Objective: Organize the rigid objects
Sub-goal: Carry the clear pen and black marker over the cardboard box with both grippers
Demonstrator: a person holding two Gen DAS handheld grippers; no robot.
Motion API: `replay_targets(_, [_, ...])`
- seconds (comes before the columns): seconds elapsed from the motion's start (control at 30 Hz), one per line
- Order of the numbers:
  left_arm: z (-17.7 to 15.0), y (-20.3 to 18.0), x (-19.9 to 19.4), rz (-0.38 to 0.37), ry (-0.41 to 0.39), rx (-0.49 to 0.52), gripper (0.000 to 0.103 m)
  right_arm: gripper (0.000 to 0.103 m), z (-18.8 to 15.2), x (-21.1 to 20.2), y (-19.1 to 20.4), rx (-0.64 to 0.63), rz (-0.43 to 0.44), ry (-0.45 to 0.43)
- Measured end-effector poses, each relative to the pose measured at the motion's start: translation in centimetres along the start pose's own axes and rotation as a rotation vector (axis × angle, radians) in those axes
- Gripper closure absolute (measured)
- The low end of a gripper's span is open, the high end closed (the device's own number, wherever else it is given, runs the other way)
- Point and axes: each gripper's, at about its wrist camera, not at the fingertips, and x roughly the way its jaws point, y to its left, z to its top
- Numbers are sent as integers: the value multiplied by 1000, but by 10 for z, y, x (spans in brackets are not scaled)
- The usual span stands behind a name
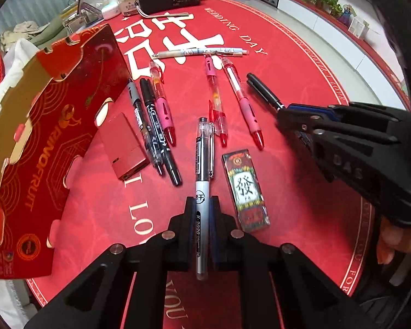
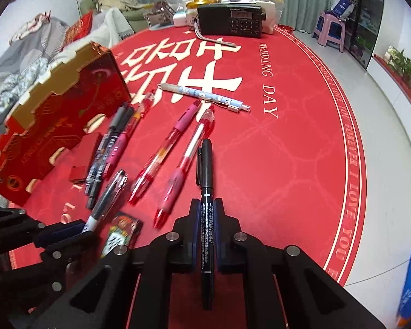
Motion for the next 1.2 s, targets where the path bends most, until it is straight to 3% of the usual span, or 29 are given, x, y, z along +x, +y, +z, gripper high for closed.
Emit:
replay_targets(0.2, [-7,18,-12,-10,-39,-100,94,93,-6,-26,6,37,59,-59])
replay_targets(0.37, [-18,26,-30,17,-86,-142,94,93,-12,-53,23,9,116,-135])
replay_targets(0.57, [-29,36,-55,31,-151,-196,94,93,-16,-75,43,-12,169,-167])
replay_targets(1.2, [-39,69,-96,95,-244,-277,94,93,-3,-94,97,-119,198,-203])
